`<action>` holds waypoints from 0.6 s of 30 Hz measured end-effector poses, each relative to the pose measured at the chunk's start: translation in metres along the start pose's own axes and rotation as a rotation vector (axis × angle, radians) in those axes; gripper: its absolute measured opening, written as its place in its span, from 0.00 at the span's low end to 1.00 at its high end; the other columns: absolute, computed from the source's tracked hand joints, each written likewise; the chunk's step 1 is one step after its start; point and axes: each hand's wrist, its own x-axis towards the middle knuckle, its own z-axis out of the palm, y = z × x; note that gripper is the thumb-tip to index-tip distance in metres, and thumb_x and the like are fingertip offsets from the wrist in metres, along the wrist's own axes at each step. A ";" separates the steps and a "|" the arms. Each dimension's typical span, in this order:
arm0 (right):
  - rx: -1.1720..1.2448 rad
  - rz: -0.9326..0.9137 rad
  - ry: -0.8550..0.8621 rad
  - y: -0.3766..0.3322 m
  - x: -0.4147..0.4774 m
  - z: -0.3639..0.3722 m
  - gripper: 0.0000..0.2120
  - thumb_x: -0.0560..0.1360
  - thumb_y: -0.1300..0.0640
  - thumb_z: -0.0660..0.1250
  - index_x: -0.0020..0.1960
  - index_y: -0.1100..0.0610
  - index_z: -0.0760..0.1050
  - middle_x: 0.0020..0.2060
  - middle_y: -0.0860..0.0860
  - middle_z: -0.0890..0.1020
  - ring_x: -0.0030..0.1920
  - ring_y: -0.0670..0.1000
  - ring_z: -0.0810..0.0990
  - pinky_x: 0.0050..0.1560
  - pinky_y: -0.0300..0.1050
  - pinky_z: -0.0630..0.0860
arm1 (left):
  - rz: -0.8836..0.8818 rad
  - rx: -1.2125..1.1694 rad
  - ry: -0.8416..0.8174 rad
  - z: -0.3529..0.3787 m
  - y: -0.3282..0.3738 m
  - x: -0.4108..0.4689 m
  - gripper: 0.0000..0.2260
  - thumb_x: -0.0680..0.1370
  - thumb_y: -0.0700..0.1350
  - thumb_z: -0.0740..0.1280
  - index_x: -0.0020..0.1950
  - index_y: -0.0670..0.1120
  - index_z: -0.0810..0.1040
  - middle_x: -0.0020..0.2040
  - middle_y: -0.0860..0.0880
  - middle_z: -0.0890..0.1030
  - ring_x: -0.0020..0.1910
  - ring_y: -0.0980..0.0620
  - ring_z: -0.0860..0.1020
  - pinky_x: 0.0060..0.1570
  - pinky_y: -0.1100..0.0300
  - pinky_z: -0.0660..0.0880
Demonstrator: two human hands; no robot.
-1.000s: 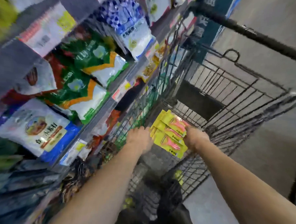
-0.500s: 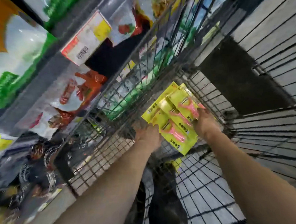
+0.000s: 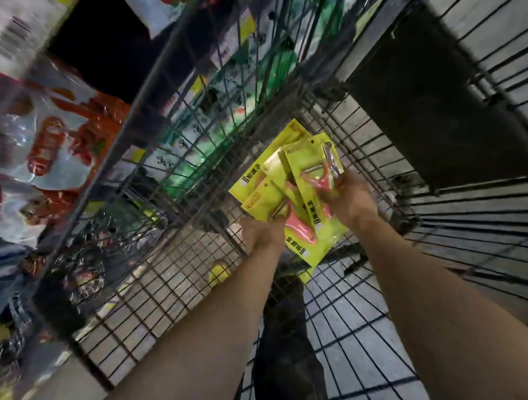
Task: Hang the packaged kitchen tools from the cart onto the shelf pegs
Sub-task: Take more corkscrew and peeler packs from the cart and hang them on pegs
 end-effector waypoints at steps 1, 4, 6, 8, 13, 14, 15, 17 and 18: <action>0.018 0.026 -0.018 -0.001 -0.001 -0.001 0.32 0.68 0.32 0.73 0.61 0.50 0.68 0.58 0.53 0.75 0.58 0.57 0.78 0.61 0.56 0.76 | 0.003 0.003 0.012 0.000 -0.002 0.003 0.36 0.76 0.52 0.76 0.74 0.36 0.64 0.69 0.38 0.76 0.64 0.39 0.78 0.45 0.60 0.69; 0.121 0.124 -0.025 0.004 0.003 0.002 0.52 0.47 0.22 0.75 0.63 0.42 0.60 0.54 0.50 0.76 0.55 0.55 0.79 0.61 0.64 0.76 | 0.027 -0.107 0.007 -0.002 -0.006 0.008 0.26 0.75 0.47 0.77 0.67 0.38 0.71 0.61 0.40 0.81 0.52 0.42 0.81 0.36 0.63 0.71; 0.167 0.151 -0.027 0.015 0.011 0.009 0.56 0.40 0.20 0.73 0.62 0.41 0.61 0.53 0.50 0.79 0.51 0.56 0.82 0.56 0.64 0.79 | 0.050 -0.199 0.003 -0.005 -0.009 0.013 0.23 0.75 0.43 0.76 0.66 0.41 0.73 0.60 0.42 0.83 0.51 0.46 0.81 0.39 0.64 0.72; 0.235 0.148 -0.074 0.004 -0.004 -0.001 0.49 0.47 0.27 0.80 0.61 0.45 0.68 0.49 0.52 0.82 0.41 0.53 0.84 0.42 0.54 0.84 | 0.050 -0.243 -0.040 -0.009 -0.007 0.015 0.23 0.76 0.41 0.75 0.68 0.42 0.73 0.62 0.42 0.82 0.56 0.45 0.82 0.50 0.59 0.75; 0.455 0.138 -0.166 -0.005 -0.022 -0.017 0.33 0.66 0.57 0.82 0.64 0.54 0.67 0.51 0.53 0.79 0.52 0.51 0.79 0.55 0.48 0.78 | 0.072 -0.268 -0.052 -0.031 -0.002 0.014 0.27 0.77 0.40 0.74 0.74 0.41 0.69 0.68 0.42 0.80 0.64 0.42 0.80 0.63 0.50 0.76; 0.481 0.132 -0.166 -0.006 -0.026 -0.017 0.33 0.65 0.56 0.82 0.65 0.54 0.69 0.53 0.53 0.80 0.55 0.53 0.80 0.56 0.50 0.79 | 0.091 -0.248 -0.036 -0.039 -0.003 0.013 0.25 0.77 0.40 0.74 0.72 0.40 0.71 0.65 0.44 0.81 0.62 0.44 0.81 0.61 0.52 0.77; 0.506 0.133 -0.169 -0.005 -0.029 -0.015 0.35 0.65 0.56 0.81 0.68 0.52 0.70 0.55 0.53 0.80 0.57 0.55 0.80 0.57 0.52 0.79 | 0.117 -0.230 -0.015 -0.047 -0.004 0.012 0.23 0.77 0.40 0.74 0.71 0.40 0.72 0.64 0.45 0.81 0.61 0.45 0.81 0.59 0.53 0.77; 0.555 0.145 -0.148 -0.005 -0.038 -0.013 0.34 0.68 0.60 0.78 0.71 0.51 0.71 0.58 0.53 0.79 0.58 0.55 0.79 0.55 0.51 0.80 | 0.134 -0.229 0.009 -0.067 -0.004 0.009 0.26 0.78 0.42 0.73 0.75 0.40 0.72 0.69 0.41 0.78 0.68 0.41 0.78 0.64 0.49 0.77; 0.558 0.138 -0.121 -0.007 -0.043 -0.012 0.33 0.68 0.59 0.77 0.71 0.50 0.72 0.59 0.53 0.78 0.57 0.55 0.79 0.54 0.52 0.80 | 0.128 -0.227 0.010 -0.077 -0.004 0.005 0.28 0.79 0.44 0.72 0.77 0.40 0.69 0.74 0.40 0.74 0.72 0.40 0.74 0.66 0.48 0.74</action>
